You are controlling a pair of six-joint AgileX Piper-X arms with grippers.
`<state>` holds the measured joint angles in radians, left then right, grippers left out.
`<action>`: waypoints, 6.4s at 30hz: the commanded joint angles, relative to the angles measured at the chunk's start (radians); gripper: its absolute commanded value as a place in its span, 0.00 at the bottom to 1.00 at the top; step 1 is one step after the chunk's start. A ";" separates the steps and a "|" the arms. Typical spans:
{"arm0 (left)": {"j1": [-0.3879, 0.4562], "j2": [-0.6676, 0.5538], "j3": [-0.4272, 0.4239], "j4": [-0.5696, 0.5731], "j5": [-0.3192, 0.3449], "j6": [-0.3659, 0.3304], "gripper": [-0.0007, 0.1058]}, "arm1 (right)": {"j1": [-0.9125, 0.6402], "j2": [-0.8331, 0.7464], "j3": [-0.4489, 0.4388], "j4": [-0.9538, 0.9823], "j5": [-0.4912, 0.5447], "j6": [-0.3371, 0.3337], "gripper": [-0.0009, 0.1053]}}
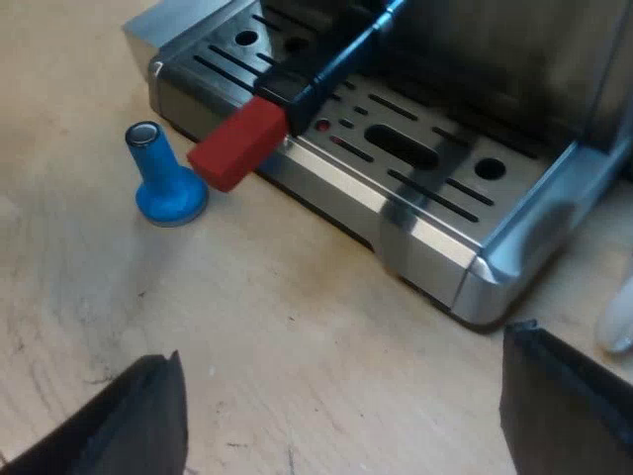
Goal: Grind coffee beans and then tamp
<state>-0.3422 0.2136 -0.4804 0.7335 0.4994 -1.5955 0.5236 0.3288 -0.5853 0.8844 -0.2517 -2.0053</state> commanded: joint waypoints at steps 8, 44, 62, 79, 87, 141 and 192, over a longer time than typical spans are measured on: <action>-0.036 0.178 -0.003 -0.156 0.092 0.057 0.65 | 0.178 0.073 -0.009 -0.106 0.157 0.042 0.64; -0.356 0.381 0.126 -0.501 -0.114 -0.003 0.65 | 0.713 0.448 0.054 -0.434 0.755 0.445 0.64; -0.356 0.381 0.126 -0.501 -0.100 -0.003 0.65 | 0.936 0.485 0.169 -0.625 1.121 0.685 0.53; -0.356 0.381 0.126 -0.501 -0.100 -0.003 0.65 | 0.947 0.745 0.205 -0.900 1.221 0.684 0.53; -0.356 0.381 0.126 -0.501 -0.100 -0.003 0.65 | 0.947 0.856 0.205 -1.032 1.270 0.684 0.52; -0.356 0.381 0.126 -0.499 -0.100 -0.003 0.65 | 0.852 0.888 0.205 -1.143 1.240 0.633 0.19; -0.356 0.381 0.126 -0.450 -0.100 -0.003 0.65 | 0.747 0.888 0.205 -1.272 1.362 0.514 0.19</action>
<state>-0.6933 0.5988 -0.3531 0.2855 0.3948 -1.5877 1.2936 1.2176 -0.3732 -0.3472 1.0047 -1.4853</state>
